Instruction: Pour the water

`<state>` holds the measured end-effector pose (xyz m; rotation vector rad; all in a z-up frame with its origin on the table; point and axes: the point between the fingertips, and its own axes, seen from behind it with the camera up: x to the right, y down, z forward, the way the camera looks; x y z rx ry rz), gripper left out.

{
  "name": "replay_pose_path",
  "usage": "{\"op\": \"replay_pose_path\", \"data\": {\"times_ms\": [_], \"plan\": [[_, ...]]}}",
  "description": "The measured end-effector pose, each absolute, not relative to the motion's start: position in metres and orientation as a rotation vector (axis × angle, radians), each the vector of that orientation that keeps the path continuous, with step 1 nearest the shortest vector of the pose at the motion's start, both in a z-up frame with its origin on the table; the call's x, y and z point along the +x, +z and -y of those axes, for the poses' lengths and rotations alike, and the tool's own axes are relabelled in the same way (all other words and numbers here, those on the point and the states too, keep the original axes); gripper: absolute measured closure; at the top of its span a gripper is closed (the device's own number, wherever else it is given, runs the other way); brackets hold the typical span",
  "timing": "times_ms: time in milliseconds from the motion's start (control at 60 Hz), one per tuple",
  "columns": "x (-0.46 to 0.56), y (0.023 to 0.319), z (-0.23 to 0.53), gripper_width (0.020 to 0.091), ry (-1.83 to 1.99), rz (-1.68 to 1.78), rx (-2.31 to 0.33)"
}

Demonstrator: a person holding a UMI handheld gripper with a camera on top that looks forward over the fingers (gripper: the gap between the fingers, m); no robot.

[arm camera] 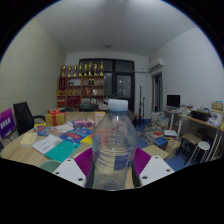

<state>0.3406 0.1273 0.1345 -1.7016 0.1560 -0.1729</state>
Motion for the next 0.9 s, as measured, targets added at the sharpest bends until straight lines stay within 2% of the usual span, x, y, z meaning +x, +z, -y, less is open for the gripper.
{"op": "replay_pose_path", "data": {"times_ms": [83,167,183,200,300,350,450,517,533,567,700,717,900], "plan": [[0.344,0.113,-0.141,0.0542,-0.158,-0.165,-1.705],[0.341,0.072,-0.132,0.0519,-0.149,-0.173,-1.763],[0.338,0.071,-0.132,0.0505,-0.150,-0.160,-1.759],[0.336,0.076,-0.135,0.0531,-0.151,-0.146,-1.730],[0.339,0.075,-0.138,0.0531,-0.190,-0.110,-1.732],[0.335,0.074,-0.134,0.0508,-0.187,-0.130,-1.727],[0.332,0.072,-0.128,0.0429,-0.174,-0.166,-1.777],[0.334,0.064,-0.116,0.0273,-0.169,-0.205,-1.866],[0.333,0.065,-0.112,0.0248,-0.169,-0.210,-1.878],[0.352,0.062,-0.102,0.0243,-0.167,-0.204,-1.892],[0.335,0.097,-0.056,0.0263,-0.214,-0.162,-1.892],[0.311,0.109,-0.048,0.0263,-0.220,-0.168,-1.894],[0.253,0.167,0.042,0.0261,-0.247,-0.212,-1.897]]}}
